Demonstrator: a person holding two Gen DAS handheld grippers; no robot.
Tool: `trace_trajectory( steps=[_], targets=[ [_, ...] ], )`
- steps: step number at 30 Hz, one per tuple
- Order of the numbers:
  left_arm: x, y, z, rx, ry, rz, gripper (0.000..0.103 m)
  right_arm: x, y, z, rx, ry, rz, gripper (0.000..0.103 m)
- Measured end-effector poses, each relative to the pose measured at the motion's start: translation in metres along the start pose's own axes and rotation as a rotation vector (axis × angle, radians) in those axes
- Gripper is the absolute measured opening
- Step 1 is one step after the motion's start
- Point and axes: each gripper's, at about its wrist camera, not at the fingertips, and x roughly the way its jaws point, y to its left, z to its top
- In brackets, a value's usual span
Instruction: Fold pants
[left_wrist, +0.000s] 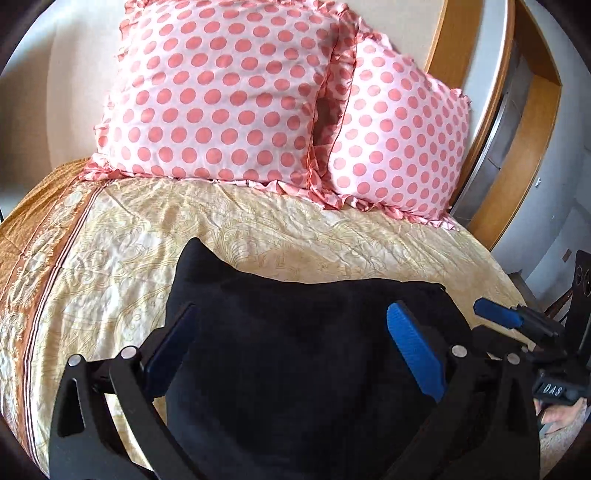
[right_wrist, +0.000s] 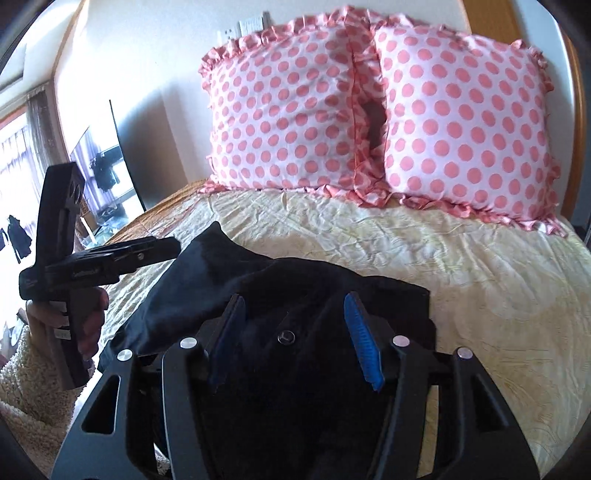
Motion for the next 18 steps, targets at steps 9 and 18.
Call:
trace_trajectory(
  steps=[9, 18],
  targets=[
    [0.083, 0.033, -0.003, -0.055, 0.227, 0.172, 0.101, 0.063, -0.045, -0.022, 0.131, 0.207, -0.065, 0.071],
    [-0.002, 0.023, -0.015, -0.034, 0.03, 0.078, 0.101, -0.014, -0.001, -0.038, -0.022, -0.043, -0.053, 0.078]
  ],
)
